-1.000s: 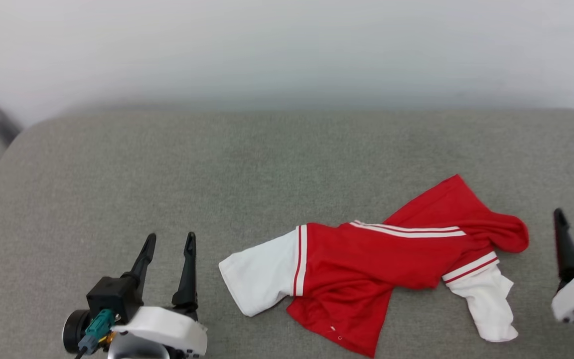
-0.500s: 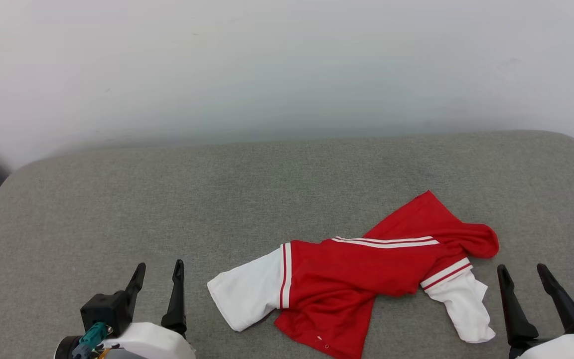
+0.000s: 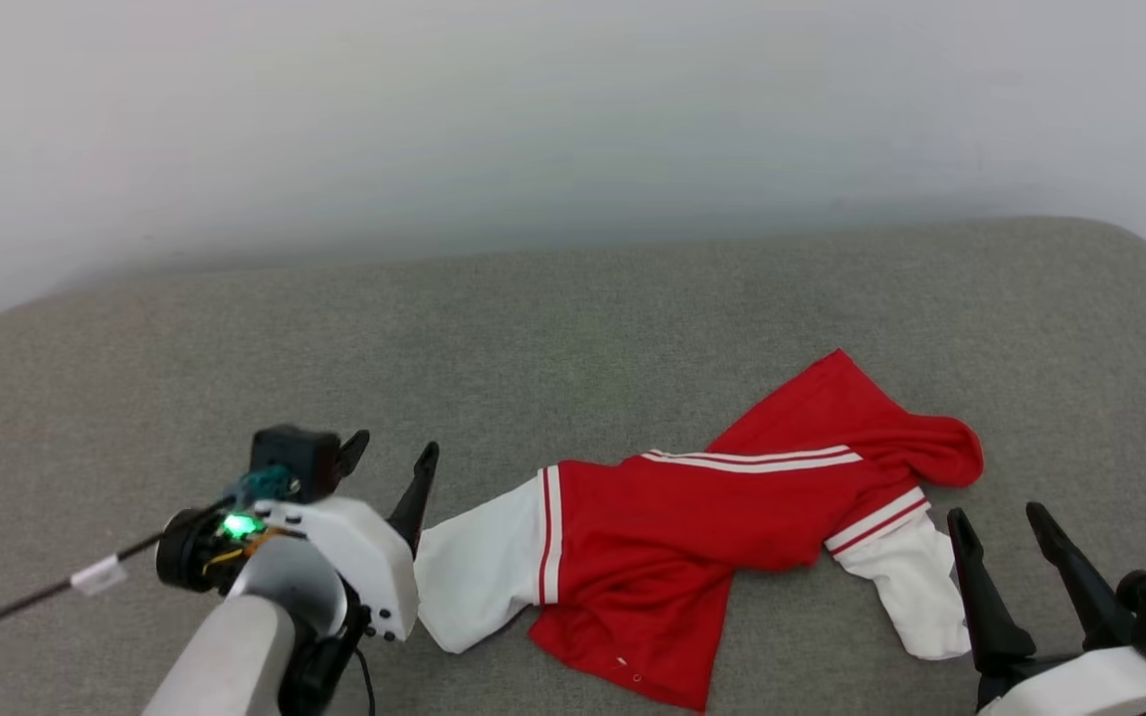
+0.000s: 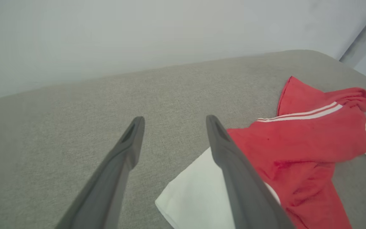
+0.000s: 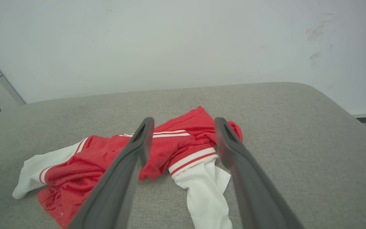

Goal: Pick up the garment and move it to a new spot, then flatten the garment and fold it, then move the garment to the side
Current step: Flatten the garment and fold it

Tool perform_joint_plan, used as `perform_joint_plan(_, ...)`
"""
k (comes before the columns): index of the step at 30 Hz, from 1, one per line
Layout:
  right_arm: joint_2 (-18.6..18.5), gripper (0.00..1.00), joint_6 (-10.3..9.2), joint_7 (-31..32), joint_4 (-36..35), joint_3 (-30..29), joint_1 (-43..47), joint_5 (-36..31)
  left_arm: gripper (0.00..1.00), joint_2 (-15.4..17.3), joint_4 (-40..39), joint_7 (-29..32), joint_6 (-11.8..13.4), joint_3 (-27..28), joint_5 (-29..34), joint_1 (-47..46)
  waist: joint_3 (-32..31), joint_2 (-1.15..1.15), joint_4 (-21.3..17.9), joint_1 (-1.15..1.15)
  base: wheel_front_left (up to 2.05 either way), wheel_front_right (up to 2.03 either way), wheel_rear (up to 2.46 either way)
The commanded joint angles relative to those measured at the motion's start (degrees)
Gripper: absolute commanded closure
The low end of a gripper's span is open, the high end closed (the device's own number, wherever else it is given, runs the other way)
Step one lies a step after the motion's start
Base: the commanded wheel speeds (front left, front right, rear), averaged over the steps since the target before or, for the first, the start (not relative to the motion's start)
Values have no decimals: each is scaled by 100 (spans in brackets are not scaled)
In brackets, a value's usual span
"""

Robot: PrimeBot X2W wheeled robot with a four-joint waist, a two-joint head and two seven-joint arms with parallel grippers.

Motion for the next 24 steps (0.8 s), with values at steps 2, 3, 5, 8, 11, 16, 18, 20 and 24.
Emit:
perform_joint_plan(2, -37, 0, -2, -17, -26, 52, -150, 53, 0, 65, 155, 318, -140, -111, -39, -289, 250, 0, -148, 1, 0, 0, 0)
perform_joint_plan(3, -43, 0, -2, -37, -16, 77, -190, 77, 0, 115, 271, 554, -219, -197, -51, -426, 324, 0, -191, 1, 0, 0, 0)
perform_joint_plan(5, -60, 0, -2, -61, 26, 120, -265, 113, 0, 207, 488, 1001, -340, -348, -104, -699, 478, 0, -268, 1, 0, 0, 0)
perform_joint_plan(8, -67, 0, -2, -102, 116, 192, -381, 157, 0, 360, 827, 1712, -456, -644, -189, -984, 674, 0, -386, 1, 0, 0, 0)
perform_joint_plan(11, -96, 0, -2, -174, 207, 268, -501, 192, 0, 520, 1043, 2222, -522, -951, -321, -1158, 822, 0, -512, 1, 0, 0, 0)
perform_joint_plan(16, -115, 0, -2, -265, 341, 301, -618, 246, 0, 867, 1369, 3130, -538, -1661, -538, -1138, 967, 0, -669, 1, 0, 0, 0)
perform_joint_plan(18, -134, 0, -2, -301, 376, 305, -653, 260, 0, 901, 1460, 3643, -551, -1975, -860, -989, 999, 0, -701, 1, 0, 0, 0)
perform_joint_plan(20, -138, 0, -2, -314, 407, 287, -671, 282, 70, 927, 1431, 3918, -561, -2158, -1129, -947, 1030, 0, -718, 1, 0, 0, 0)
perform_joint_plan(24, -142, 0, -2, -362, 461, 257, -711, 298, 100, 987, 1321, 3434, -543, -2024, -1249, -1203, 1027, 0, -710, 1, 0, 0, 0)
